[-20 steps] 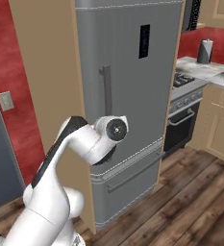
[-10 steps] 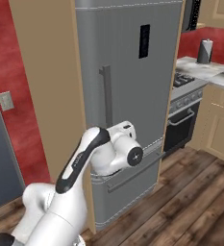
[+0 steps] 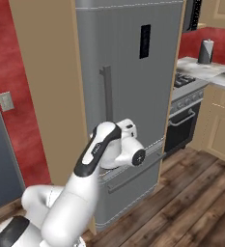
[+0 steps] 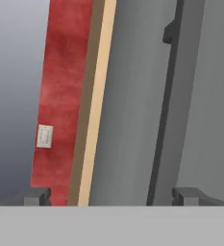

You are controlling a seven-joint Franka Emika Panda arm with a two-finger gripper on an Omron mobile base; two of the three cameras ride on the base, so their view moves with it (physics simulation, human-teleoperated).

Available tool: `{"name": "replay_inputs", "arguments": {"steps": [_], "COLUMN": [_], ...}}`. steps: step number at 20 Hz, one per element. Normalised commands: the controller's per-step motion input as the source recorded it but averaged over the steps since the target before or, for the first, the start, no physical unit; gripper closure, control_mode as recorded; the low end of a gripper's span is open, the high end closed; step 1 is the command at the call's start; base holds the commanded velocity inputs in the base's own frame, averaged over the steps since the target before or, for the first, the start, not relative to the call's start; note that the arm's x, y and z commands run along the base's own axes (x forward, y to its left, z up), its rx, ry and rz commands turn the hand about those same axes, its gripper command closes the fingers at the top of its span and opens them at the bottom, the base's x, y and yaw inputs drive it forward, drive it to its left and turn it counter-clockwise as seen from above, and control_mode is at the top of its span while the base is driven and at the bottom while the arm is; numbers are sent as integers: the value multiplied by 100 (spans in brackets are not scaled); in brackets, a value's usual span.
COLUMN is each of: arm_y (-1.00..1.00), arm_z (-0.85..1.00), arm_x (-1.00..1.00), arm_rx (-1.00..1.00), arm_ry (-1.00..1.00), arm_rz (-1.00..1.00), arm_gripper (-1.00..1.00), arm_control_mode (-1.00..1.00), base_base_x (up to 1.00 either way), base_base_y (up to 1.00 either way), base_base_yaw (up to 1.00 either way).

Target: There is a bowl on the dining counter. Grab a lemon wedge from the fridge and place it in the bowl. Then get the liquor bottle and glass cup from the cabinet and place them next to the bowl.

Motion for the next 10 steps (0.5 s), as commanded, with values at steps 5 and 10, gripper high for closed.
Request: {"name": "replay_inputs", "arguments": {"steps": [5,10], "arm_y": [0,0], "arm_z": [0,0], "arm_x": [36,31], "arm_rx": [11,7], "arm_ry": [3,2], "arm_rz": [0,0], "arm_gripper": [-100,-100], "arm_control_mode": [-100,-100], "base_base_x": [0,0], "base_base_y": [0,0], "base_base_yaw": [0,0]}}
